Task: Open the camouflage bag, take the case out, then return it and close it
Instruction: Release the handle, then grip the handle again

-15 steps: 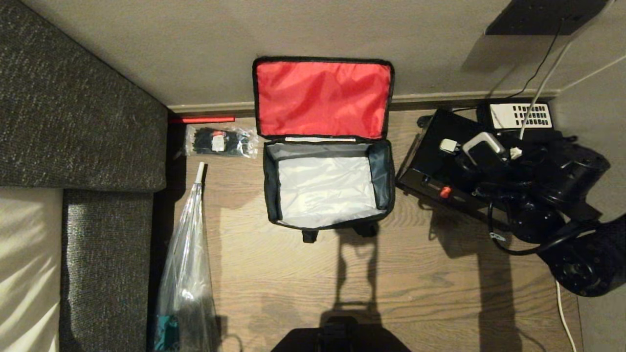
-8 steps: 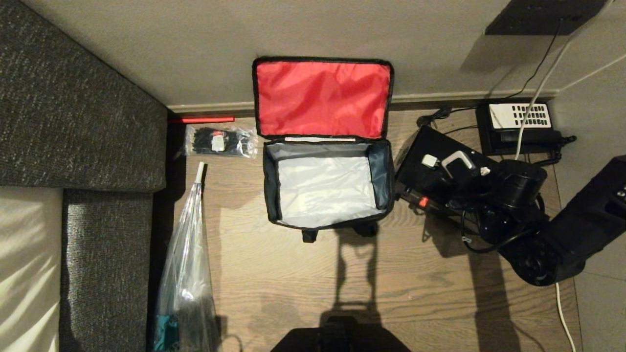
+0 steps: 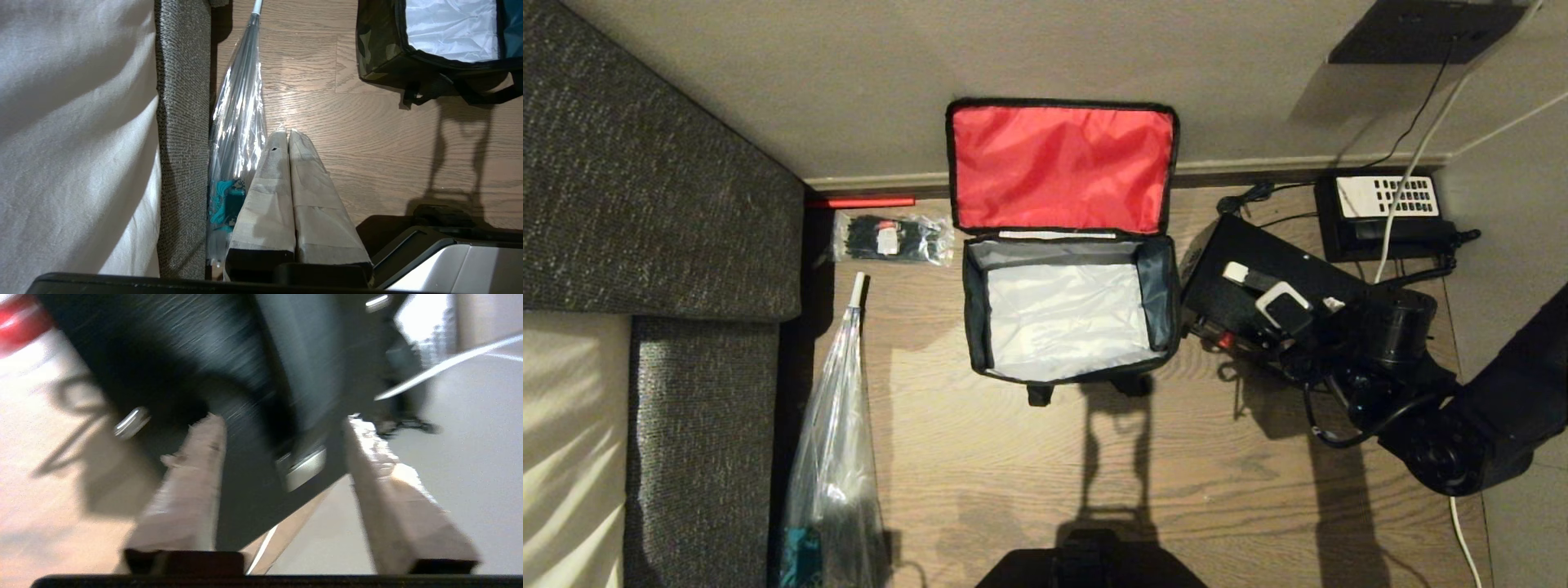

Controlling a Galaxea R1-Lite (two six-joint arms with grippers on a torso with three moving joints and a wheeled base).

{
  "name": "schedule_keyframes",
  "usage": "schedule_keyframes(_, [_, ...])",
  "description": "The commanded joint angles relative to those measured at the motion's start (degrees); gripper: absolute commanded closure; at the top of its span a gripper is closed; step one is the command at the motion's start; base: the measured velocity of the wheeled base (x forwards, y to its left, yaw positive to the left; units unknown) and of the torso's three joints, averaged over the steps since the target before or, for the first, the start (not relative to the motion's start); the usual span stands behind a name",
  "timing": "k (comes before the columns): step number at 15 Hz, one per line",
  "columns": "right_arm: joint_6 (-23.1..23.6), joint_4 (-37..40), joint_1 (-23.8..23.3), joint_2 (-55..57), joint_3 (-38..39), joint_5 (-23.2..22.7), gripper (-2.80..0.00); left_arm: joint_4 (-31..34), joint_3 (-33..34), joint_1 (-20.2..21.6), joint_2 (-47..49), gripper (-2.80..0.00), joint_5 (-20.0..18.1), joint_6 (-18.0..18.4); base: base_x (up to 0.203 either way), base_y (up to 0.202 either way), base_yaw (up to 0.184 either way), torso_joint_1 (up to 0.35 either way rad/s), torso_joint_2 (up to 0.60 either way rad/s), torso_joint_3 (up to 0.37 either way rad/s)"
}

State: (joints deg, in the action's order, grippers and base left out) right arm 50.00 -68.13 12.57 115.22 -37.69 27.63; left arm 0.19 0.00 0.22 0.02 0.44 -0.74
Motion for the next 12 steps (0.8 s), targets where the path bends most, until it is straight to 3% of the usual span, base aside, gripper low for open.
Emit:
schedule_keyframes(1, [-0.63, 5.51, 0.24, -4.02, 2.28, -3.07, -2.8, -0.02, 0.18, 0.04, -0.02, 0.0, 0.0, -0.03, 0.0, 0.0, 0.0, 0.0, 0.0, 0.0])
schedule_keyframes(3, [-1.54, 10.79, 0.51, -8.33, 2.55, -4.72, -2.8, -0.02, 0.18, 0.04, -0.02, 0.0, 0.0, -0.05, 0.0, 0.0, 0.0, 0.0, 0.0, 0.0])
schedule_keyframes(4, [-1.47, 13.33, 0.72, -11.17, 2.83, -4.97, 0.0, -0.02, 0.18, 0.04, -0.02, 0.0, 0.0, -0.05, 0.0, 0.0, 0.0, 0.0, 0.0, 0.0])
schedule_keyframes(10, [-1.9, 33.34, 1.74, -38.09, 8.99, -6.83, 0.0, -0.02, 0.18, 0.04, -0.02, 0.0, 0.0, -0.05, 0.0, 0.0, 0.0, 0.0, 0.0, 0.0])
schedule_keyframes(12, [-4.4, 40.31, 2.19, -46.91, 11.63, -9.13, 0.0, -0.02, 0.18, 0.04, -0.02, 0.0, 0.0, -0.05, 0.0, 0.0, 0.0, 0.0, 0.0, 0.0])
